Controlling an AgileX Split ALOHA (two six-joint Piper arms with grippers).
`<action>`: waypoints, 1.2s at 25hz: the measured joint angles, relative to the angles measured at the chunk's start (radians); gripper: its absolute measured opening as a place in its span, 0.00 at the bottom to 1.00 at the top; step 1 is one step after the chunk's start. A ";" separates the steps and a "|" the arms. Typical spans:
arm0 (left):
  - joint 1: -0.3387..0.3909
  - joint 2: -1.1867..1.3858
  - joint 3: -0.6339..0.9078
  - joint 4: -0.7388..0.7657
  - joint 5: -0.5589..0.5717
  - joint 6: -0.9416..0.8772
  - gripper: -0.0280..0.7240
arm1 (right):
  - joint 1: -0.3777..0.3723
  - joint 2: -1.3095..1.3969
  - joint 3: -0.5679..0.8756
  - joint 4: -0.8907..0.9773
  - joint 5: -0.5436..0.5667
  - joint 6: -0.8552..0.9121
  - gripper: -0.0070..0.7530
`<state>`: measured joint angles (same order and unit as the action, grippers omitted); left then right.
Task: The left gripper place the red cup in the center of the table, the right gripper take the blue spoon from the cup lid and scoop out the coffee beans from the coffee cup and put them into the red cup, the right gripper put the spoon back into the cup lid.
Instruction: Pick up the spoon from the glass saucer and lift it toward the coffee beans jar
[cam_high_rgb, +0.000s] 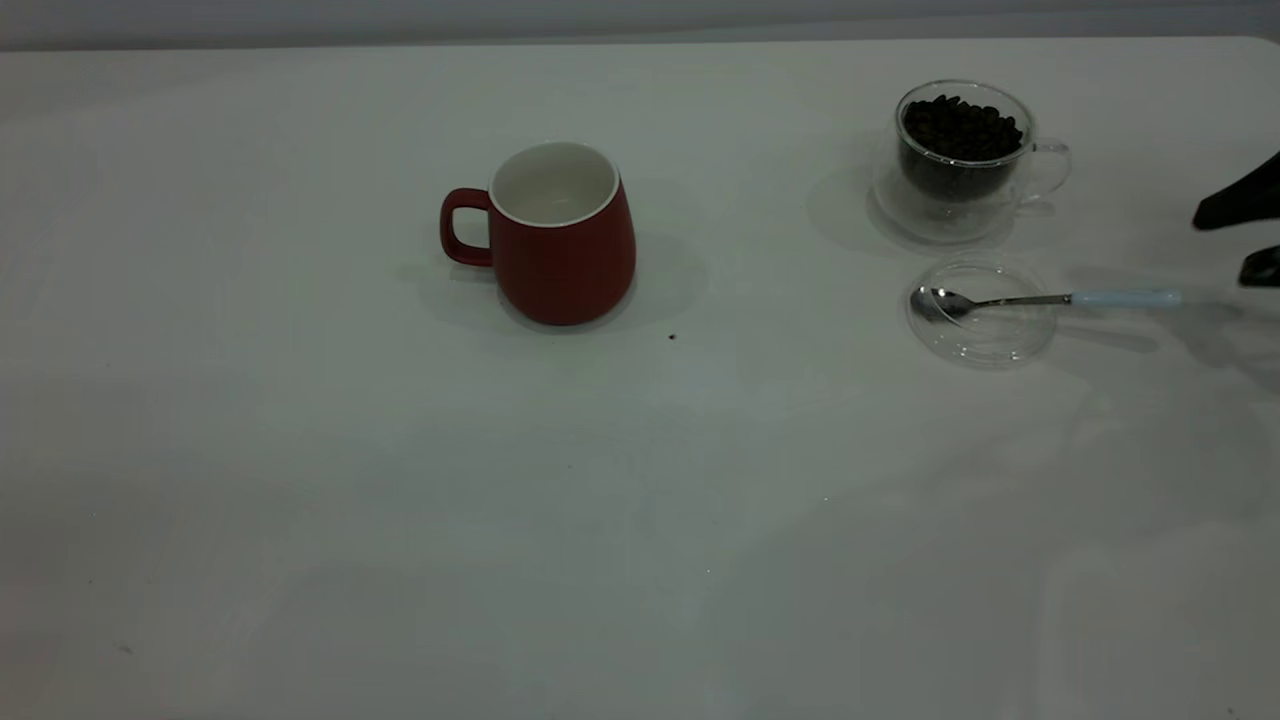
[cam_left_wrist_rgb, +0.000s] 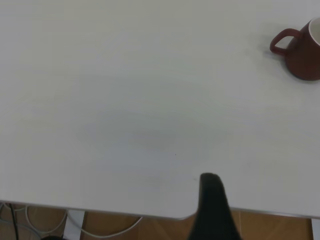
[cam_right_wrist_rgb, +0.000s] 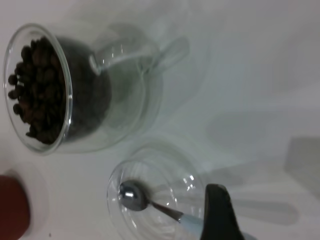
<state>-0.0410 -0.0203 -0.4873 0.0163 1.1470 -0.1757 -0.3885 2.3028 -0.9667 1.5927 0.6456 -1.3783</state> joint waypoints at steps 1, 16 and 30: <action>0.000 0.000 0.000 0.000 0.000 0.000 0.82 | 0.000 0.017 0.000 0.012 0.013 -0.014 0.70; 0.000 0.000 0.000 0.000 0.000 0.000 0.82 | 0.000 0.108 -0.004 0.045 0.173 -0.090 0.70; 0.000 0.000 0.000 0.000 0.002 0.003 0.82 | 0.057 0.174 -0.010 0.092 0.220 -0.119 0.70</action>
<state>-0.0410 -0.0203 -0.4873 0.0163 1.1492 -0.1726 -0.3312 2.4768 -0.9762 1.6844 0.8654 -1.4977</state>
